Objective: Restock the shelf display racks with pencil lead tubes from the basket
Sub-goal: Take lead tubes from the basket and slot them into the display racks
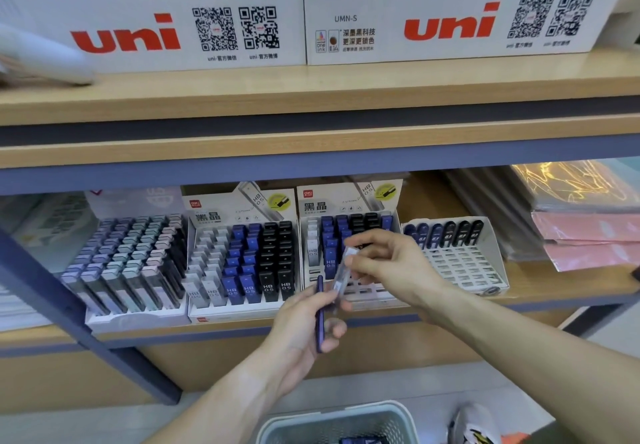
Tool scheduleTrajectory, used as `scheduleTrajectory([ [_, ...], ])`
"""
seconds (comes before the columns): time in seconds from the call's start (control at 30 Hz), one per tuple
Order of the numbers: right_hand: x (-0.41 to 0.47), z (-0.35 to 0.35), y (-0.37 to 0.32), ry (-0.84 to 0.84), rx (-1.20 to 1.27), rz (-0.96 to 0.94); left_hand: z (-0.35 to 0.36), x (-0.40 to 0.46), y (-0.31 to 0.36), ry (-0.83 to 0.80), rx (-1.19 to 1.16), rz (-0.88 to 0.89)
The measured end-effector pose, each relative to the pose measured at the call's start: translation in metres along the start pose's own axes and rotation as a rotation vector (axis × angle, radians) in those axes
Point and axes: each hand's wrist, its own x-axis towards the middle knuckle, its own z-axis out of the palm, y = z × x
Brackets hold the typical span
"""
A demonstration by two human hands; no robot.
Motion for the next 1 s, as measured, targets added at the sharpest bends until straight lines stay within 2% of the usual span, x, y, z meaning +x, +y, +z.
scheduleTrajectory([
  [0.2,0.005,-0.007,0.000,-0.090,0.036,0.000,-0.005,0.001,0.003,-0.085,-0.068,-0.022],
  [0.37,0.006,-0.008,0.001,-0.099,0.079,-0.017,-0.009,0.000,0.003,-0.038,0.003,0.008],
  [0.57,0.012,-0.002,0.001,0.020,0.006,-0.054,-0.009,-0.004,0.003,-0.055,0.002,-0.023],
  [0.7,0.013,0.003,-0.001,0.011,0.012,-0.073,-0.011,-0.006,0.004,-0.048,-0.003,-0.022],
  [0.83,0.018,0.008,-0.003,0.047,0.010,-0.166,-0.011,-0.008,0.008,-0.001,-0.020,-0.043],
  [1.0,0.027,0.019,-0.005,0.121,-0.185,-0.383,-0.019,-0.007,0.007,0.106,-0.065,-0.086],
])
